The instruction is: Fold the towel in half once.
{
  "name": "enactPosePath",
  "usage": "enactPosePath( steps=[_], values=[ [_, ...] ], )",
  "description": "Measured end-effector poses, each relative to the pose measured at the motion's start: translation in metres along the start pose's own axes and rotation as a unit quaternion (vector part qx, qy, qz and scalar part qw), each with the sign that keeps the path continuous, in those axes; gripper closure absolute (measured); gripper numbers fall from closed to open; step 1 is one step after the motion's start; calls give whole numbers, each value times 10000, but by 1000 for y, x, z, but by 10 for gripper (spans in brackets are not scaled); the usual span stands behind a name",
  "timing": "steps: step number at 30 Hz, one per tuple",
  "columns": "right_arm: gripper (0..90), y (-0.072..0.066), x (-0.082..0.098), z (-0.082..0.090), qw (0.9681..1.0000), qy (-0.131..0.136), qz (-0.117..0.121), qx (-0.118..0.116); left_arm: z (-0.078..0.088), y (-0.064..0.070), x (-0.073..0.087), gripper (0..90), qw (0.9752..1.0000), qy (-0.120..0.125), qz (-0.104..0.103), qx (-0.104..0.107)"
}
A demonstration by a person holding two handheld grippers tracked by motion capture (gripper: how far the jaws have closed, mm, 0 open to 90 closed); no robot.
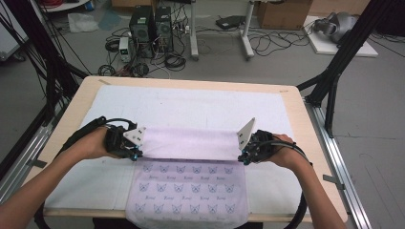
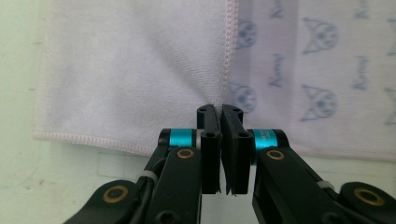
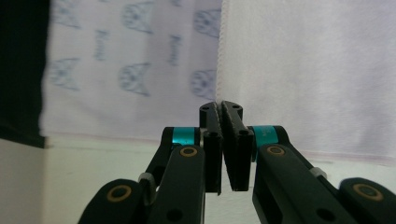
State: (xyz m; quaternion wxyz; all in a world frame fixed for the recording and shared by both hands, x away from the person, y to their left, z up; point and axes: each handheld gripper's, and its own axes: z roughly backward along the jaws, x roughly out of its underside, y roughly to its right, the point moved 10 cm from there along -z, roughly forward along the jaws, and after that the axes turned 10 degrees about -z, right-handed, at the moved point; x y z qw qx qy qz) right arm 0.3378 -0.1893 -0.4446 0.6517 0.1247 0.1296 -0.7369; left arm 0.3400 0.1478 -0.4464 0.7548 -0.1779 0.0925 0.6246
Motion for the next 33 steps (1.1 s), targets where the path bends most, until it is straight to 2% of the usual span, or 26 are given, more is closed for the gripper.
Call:
enactPosePath(
  steps=[2, 4, 5, 6, 8, 9, 10, 11, 12, 14, 15, 17, 18, 20, 21, 23, 24, 25, 26, 27, 28, 32, 33],
  values=[
    [869, -11, 0, 4, 10000, 7, 85, -42, 2, 11, -1, 858, 10000, 37, -41, 32],
    [869, -24, 0, 7, 9997, 30, 161, -160, 5, 25, -4, 858, 9998, 99, -78, 173],
    [870, -32, 0, 8, 9994, 41, 194, -282, 8, 36, -6, 859, 9993, 145, -62, 338],
    [870, -44, -1, 10, 9981, 101, 275, -537, 11, 49, -10, 859, 9979, 269, -202, 557],
    [868, -69, 0, 15, 9920, 255, 511, -1126, 17, 74, -20, 848, 9926, 662, -500, 888],
    [828, -77, 1, 18, 9891, 345, 538, -1328, 19, 81, -24, 779, 9899, 887, -509, 977],
    [658, -78, 2, 20, 9894, 470, 415, -1307, 21, 82, -26, 588, 9890, 1009, -450, 980],
    [565, -73, 2, 20, 9913, 576, 229, -1163, 22, 79, -27, 422, 9902, 1051, -294, 871],
    [551, -69, 4, 22, 9916, 587, -14, -1155, 23, 73, -25, 400, 9917, 1027, -243, 740],
    [500, -56, 6, 22, 9937, 647, -188, -895, 24, 58, -21, 392, 9928, 1087, -91, 484],
    [474, -51, 6, 21, 9934, 674, -346, -865, 24, 50, -18, 388, 9934, 1091, -11, 342],
    [460, -38, 4, 18, 9941, 749, -504, -602, 21, 30, -12, 382, 9937, 1074, 316, 24],
    [462, -31, 4, 16, 9937, 746, -668, -508, 18, 19, -7, 387, 9940, 989, 443, -169],
    [456, -12, 3, 11, 9928, 739, -934, -149, 11, -3, 2, 386, 9922, 884, 740, -483],
    [457, -5, 3, 8, 9912, 689, -1124, -82, 8, -13, 6, 391, 9903, 861, 915, -600],
    [462, 14, 2, 2, 9875, 644, -1413, 269, 1, -29, 12, 402, 9872, 861, 1164, -663],
    [470, 21, 3, -1, 9851, 594, -1582, 318, -4, -35, 15, 406, 9864, 824, 1253, -670],
    [477, 27, 3, -4, 9840, 532, -1661, 355, -8, -40, 17, 403, 9853, 790, 1352, -680],
    [484, 35, 3, -7, 9826, 492, -1728, 477, -11, -46, 21, 404, 9852, 704, 1402, -683],
    [490, 43, 4, -9, 9804, 430, -1834, 573, -15, -50, 23, 405, 9832, 704, 1538, -687],
    [498, 49, 5, -12, 9789, 348, -1906, 655, -17, -55, 26, 405, 9821, 704, 1617, -655],
    [548, 70, 7, -24, 9741, 116, -2128, 752, -31, -64, 36, 418, 9786, 635, 1915, -414],
    [554, 74, 7, -27, 9739, 50, -2154, 716, -34, -65, 38, 426, 9787, 559, 1941, -366]
  ],
)
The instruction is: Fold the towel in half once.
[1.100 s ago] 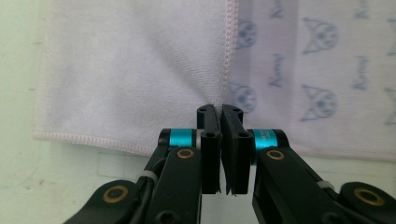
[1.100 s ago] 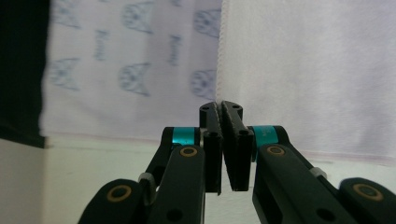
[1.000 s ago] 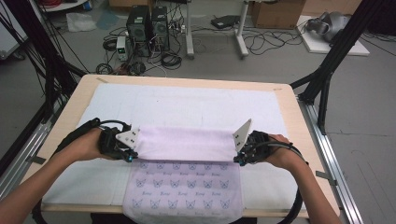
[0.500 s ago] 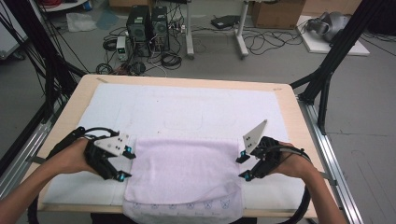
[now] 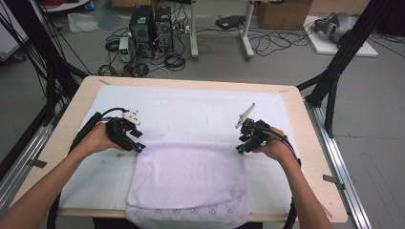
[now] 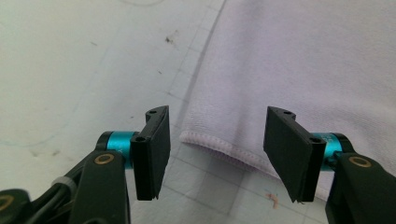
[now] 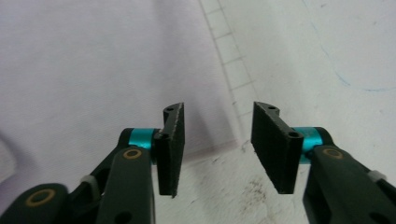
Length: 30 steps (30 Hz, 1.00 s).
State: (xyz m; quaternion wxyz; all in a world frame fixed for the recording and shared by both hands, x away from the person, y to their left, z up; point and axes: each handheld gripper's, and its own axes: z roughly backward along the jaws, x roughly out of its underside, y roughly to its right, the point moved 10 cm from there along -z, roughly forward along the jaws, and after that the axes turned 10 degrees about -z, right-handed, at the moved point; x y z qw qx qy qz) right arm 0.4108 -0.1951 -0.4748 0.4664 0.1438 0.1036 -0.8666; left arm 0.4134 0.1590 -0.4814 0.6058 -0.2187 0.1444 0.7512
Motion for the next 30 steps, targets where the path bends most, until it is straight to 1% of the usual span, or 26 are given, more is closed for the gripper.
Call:
enactPosePath(
  steps=[1, 2, 4, 5, 7, 8, 9, 10, 11, 12, 13, 16, 17, 19, 20, 21, 23, 24, 25, 27, 28, 29, 30],
  values=[
    [561, 3, -1, -4, 10000, -55, -32, -6, -3, 0, 1, 428, 10000, -17, 57, 72],
    [573, 5, -1, -8, 9999, -135, -50, -29, -6, 1, 0, 438, 9997, 12, 144, 203],
    [596, 6, 0, -15, 9994, -284, -100, -187, -10, 1, -1, 474, 9995, 0, 171, 259],
    [624, 7, 0, -18, 9991, -353, -72, -241, -12, 1, -2, 519, 9990, -5, 299, 325],
    [691, 6, 2, -23, 9981, -489, -132, -354, -16, 0, -3, 549, 9981, -45, 467, 395],
    [725, 7, 3, -25, 9977, -547, -168, -366, -18, 0, -3, 611, 9975, -118, 569, 396],
    [768, 6, 3, -26, 9975, -581, -172, -375, -20, 0, -2, 643, 9973, -214, 588, 396],
    [830, 5, 3, -26, 9973, -625, -158, -362, -21, 1, -2, 704, 9969, -287, 622, 396],
    [855, 3, 3, -26, 9970, -660, -163, -366, -23, 4, -2, 797, 9966, -365, 602, 424],
    [863, 3, 2, -26, 9971, -678, -114, -332, -24, 4, -3, 826, 9969, -409, 572, 350],
    [869, 2, 2, -25, 9970, -708, -124, -281, -24, 5, -4, 844, 9970, -456, 546, 316],
    [875, 3, 1, -23, 9976, -677, -39, -142, -21, 2, -5, 857, 9974, -500, 507, 146],
    [875, 4, 0, -20, 9979, -647, -31, -63, -20, 0, -6, 858, 9974, -496, 516, 24],
    [877, 7, -4, -16, 9988, -478, 36, 107, -15, -7, -8, 860, 9973, -460, 538, -203],
    [878, 9, -7, -13, 9991, -372, 16, 212, -12, -12, -10, 861, 9967, -411, 589, -368],
    [878, 11, -9, -10, 9992, -284, 26, 290, -9, -17, -11, 861, 9962, -426, 589, -476],
    [879, 15, -14, -5, 9989, -163, 37, 438, -5, -26, -14, 861, 9952, -377, 646, -638],
    [879, 18, -17, -3, 9985, -87, 59, 541, -3, -30, -16, 861, 9948, -372, 631, -714],
    [879, 21, -19, -1, 9979, -21, 31, 647, -1, -35, -18, 861, 9939, -352, 634, -827],
    [879, 29, -26, 4, 9964, 149, -32, 838, 4, -47, -24, 862, 9929, -320, 613, -972],
    [879, 32, -29, 6, 9958, 214, -55, 893, 6, -53, -28, 862, 9921, -313, 607, -1052],
    [879, 37, -32, 9, 9946, 259, -75, 1004, 9, -59, -31, 862, 9915, -342, 570, -1118],
    [880, 42, -37, 12, 9932, 326, -83, 1114, 12, -67, -36, 862, 9903, -331, 544, -1234]
  ],
)
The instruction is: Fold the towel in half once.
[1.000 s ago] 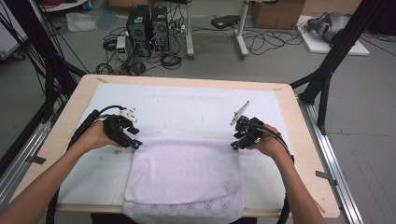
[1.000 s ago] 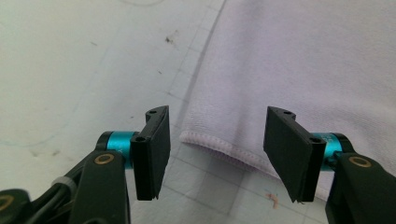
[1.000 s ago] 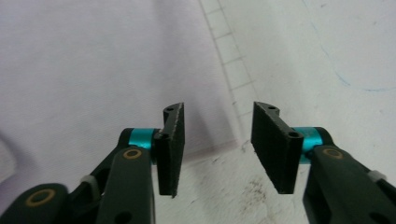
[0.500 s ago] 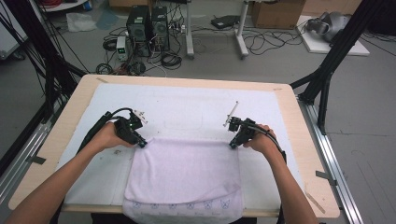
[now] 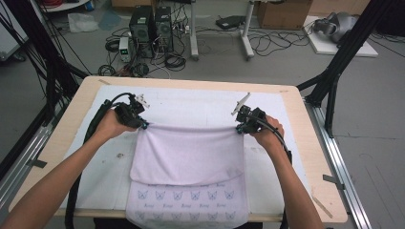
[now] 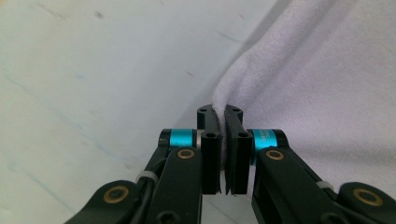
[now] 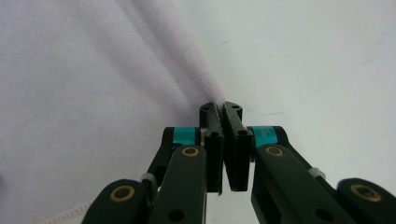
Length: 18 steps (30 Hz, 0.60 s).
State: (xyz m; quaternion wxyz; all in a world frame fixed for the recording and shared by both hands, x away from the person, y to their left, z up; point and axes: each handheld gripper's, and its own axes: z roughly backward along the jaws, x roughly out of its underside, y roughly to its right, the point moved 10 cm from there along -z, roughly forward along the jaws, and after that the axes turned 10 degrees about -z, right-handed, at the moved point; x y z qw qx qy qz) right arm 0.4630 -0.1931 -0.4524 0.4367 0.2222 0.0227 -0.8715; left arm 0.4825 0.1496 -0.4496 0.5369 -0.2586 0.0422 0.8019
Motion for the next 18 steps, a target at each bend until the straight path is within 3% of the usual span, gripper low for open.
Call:
enactPosePath(
  steps=[3, 5, 7, 8, 9, 10, 11, 13, 14, 18],
  values=[
    [881, 20, -17, 9, 9989, 288, -111, 362, 5, -24, -16, 865, 9995, 28, -41, -313],
    [881, 36, -30, 17, 9957, 553, -233, 701, 9, -40, -26, 866, 9986, 82, -28, -513],
    [879, 46, -39, 19, 9942, 706, -396, 705, 8, -44, -29, 862, 9989, 107, -161, -422],
    [861, 46, -40, 18, 9948, 697, -384, 641, 7, -41, -30, 847, 9991, 169, -241, -306],
    [789, 45, -40, 15, 9960, 670, -338, 483, 6, -39, -30, 781, 9989, 246, -323, -219],
    [673, 43, -39, 13, 9959, 713, -399, 385, 6, -36, -29, 623, 9988, 310, -371, -93],
    [619, 40, -37, 12, 9957, 723, -501, 288, 6, -31, -27, 504, 9985, 392, -387, 50],
    [552, 32, -33, 12, 9956, 762, -528, -149, 7, -21, -24, 396, 9964, 563, -623, 145],
    [504, 28, -31, 13, 9957, 739, -496, -258, 8, -16, -22, 333, 9956, 604, -683, 212],
    [456, 6, -25, 18, 9938, 690, -205, -844, 11, 15, -12, 255, 9900, 635, -1072, 665]
  ],
)
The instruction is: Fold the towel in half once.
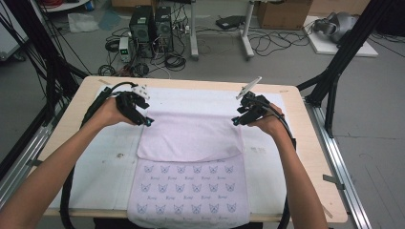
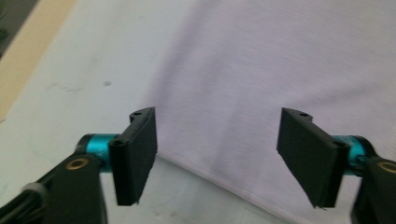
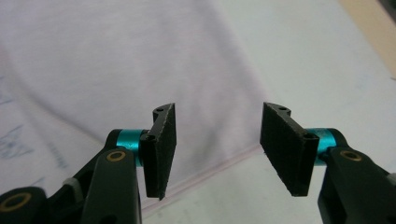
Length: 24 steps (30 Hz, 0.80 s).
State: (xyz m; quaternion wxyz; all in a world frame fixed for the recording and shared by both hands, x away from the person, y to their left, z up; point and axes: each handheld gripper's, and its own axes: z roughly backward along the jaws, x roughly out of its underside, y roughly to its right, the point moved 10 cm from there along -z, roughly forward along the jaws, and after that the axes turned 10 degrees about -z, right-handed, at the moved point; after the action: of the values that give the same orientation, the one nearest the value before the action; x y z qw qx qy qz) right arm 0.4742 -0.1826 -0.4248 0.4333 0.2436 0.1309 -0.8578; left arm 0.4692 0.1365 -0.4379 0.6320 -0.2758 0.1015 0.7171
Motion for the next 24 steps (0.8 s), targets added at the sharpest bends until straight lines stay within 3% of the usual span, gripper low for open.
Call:
enactPosePath(
  steps=[2, 4, 6, 7, 9, 11, 12, 16, 17, 21, 24],
  values=[
    [451, -14, 7, -1, 9992, -133, 166, -339, 0, 16, 2, 238, 9995, 0, -248, 199],
    [451, -25, 18, -5, 9968, -421, 415, -529, -1, 32, 4, 237, 9984, -26, -399, 406],
    [449, -37, 31, -10, 9926, -735, 618, -746, -2, 47, 8, 238, 9969, -101, -564, 548],
    [437, -43, 38, -12, 9889, -966, 707, -877, -3, 52, 10, 237, 9961, -113, -644, 601],
    [440, -50, 48, -16, 9833, -1270, 979, -864, -4, 63, 16, 237, 9948, -156, -635, 778],
    [441, -56, 51, -20, 9811, -1291, 1091, -941, -4, 69, 22, 232, 9937, -265, -705, 835],
    [446, -57, 54, -22, 9809, -1359, 1078, -886, -5, 73, 25, 232, 9934, -317, -705, 850],
    [520, -59, 63, -31, 9749, -1645, 1281, -785, -9, 86, 35, 246, 9902, -504, -876, 962],
    [545, -60, 63, -33, 9748, -1630, 1298, -800, -10, 89, 36, 247, 9898, -525, -882, 987],
    [832, -63, 67, -33, 9723, -1724, 1319, -872, -15, 95, 42, 281, 9873, -728, -982, 1012],
    [853, -67, 71, -30, 9721, -1667, 1314, -993, -18, 101, 46, 311, 9847, -863, -1068, 1074]
  ],
)
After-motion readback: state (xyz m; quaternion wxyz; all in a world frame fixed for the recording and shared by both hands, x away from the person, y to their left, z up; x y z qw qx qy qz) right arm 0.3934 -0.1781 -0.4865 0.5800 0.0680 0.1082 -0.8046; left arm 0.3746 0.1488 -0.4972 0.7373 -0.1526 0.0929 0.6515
